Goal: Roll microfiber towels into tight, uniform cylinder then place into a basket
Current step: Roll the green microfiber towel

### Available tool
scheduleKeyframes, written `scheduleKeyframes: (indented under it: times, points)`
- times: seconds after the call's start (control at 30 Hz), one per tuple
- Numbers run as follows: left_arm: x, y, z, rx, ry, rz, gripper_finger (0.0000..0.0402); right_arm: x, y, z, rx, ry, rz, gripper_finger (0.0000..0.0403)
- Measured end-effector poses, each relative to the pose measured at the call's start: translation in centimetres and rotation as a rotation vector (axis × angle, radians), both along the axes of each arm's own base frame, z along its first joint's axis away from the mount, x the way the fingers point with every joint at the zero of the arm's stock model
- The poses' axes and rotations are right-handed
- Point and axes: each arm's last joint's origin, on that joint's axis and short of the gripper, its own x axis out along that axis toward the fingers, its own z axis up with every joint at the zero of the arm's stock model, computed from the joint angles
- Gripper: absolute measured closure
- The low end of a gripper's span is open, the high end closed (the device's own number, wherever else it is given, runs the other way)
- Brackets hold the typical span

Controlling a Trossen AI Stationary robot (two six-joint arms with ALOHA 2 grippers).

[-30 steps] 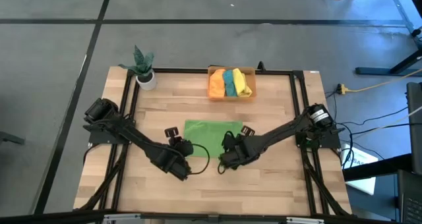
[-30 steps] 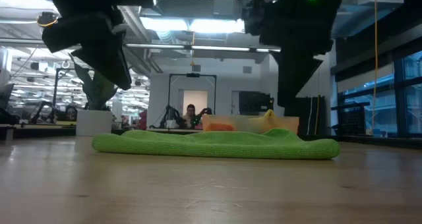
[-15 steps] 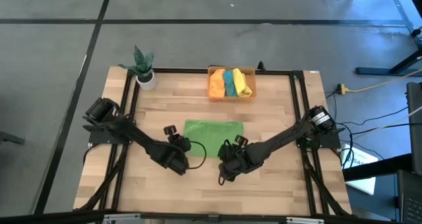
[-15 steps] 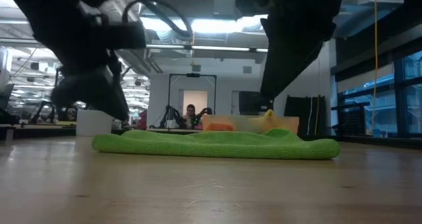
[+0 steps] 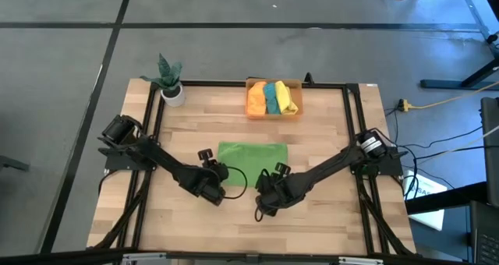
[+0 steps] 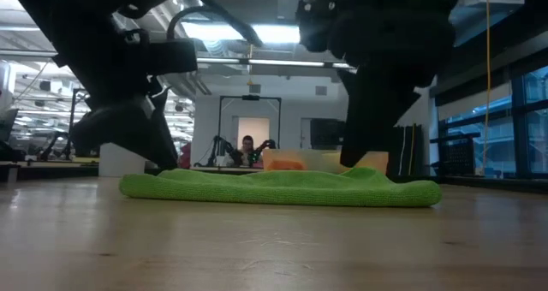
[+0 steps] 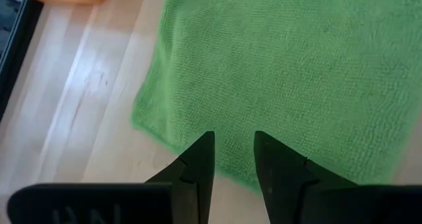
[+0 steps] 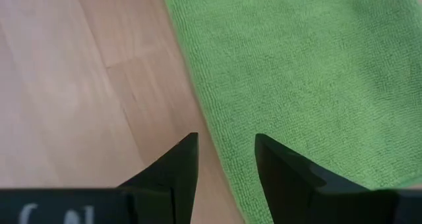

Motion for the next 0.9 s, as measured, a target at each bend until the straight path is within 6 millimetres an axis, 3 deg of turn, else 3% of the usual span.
scheduleKeyframes:
  times: [0.33,0.63,0.9]
  points:
    - [0.3,-0.2,0.0,-0.006,-0.002,-0.035,0.0305,-0.1,-0.7,-1.1,-0.012,0.03,-0.02,0.0251]
    - [0.3,-0.3,-0.1,-0.059,0.017,-0.048,0.0305,-1.4,-3.1,-3.9,-0.001,0.086,-0.097,0.0251]
    - [-0.1,-0.4,-0.8,-0.139,0.049,-0.065,0.0305,-1.1,-3.3,-3.7,0.002,0.088,-0.101,0.0251]
